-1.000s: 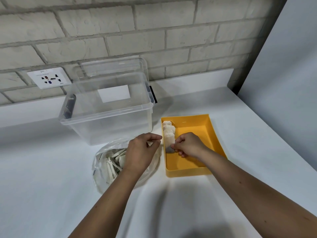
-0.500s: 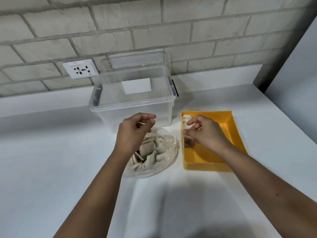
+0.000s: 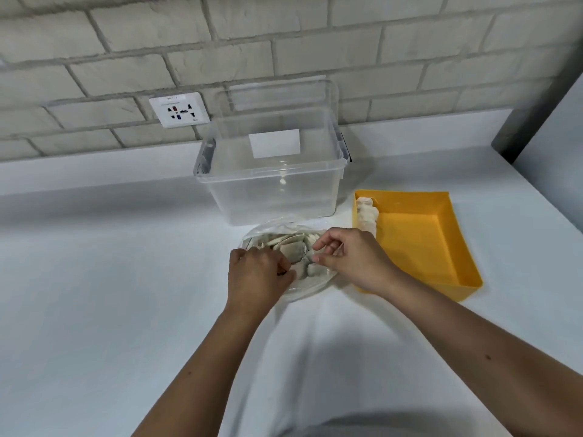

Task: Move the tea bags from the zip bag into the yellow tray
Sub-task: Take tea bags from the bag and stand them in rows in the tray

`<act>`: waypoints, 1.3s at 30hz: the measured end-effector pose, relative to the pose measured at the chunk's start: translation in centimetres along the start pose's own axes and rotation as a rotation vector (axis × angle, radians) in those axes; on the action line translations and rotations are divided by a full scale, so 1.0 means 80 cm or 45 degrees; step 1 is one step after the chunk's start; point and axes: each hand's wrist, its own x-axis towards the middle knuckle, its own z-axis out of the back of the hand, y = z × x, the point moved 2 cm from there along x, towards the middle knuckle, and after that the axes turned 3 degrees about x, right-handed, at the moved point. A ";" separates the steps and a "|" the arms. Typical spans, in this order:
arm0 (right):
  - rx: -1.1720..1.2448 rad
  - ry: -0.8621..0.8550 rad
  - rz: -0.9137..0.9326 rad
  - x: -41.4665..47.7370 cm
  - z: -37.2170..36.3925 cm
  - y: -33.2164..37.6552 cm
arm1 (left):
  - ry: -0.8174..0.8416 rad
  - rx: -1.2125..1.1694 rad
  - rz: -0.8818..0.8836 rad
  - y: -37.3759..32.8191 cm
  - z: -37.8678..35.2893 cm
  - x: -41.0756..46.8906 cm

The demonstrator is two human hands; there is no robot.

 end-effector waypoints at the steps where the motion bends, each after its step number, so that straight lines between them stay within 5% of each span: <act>1: -0.007 -0.004 -0.005 -0.001 0.001 -0.001 | -0.008 -0.043 0.021 0.002 0.000 -0.001; 8: 0.328 -0.023 -0.102 -0.010 0.012 0.004 | 0.084 -1.014 0.285 0.009 0.037 -0.009; 12: 0.595 0.119 -0.215 -0.016 0.006 0.017 | 0.145 -1.323 0.331 -0.003 0.039 -0.015; 16: 0.594 -0.037 -0.126 -0.016 0.012 0.027 | 0.071 -1.427 0.359 -0.003 0.049 -0.007; 20: 0.161 -0.227 0.078 -0.017 0.034 0.027 | -0.141 -1.439 0.492 0.015 0.060 0.005; 22: -0.057 -0.221 0.166 -0.018 0.039 0.026 | -0.071 -1.370 0.436 0.015 0.057 0.005; 26: -0.141 -0.099 0.284 -0.013 0.029 0.035 | 0.245 -0.926 0.058 -0.009 0.039 -0.001; 31: -0.179 -0.115 0.332 0.007 0.005 0.037 | -0.003 -0.857 0.207 0.006 0.032 -0.002; 36: -1.049 0.126 0.355 0.020 -0.036 0.014 | -0.039 -1.386 0.492 0.021 0.038 -0.008; 39: -1.202 0.102 0.356 0.020 -0.048 0.008 | -0.010 -1.611 0.606 0.020 0.037 -0.011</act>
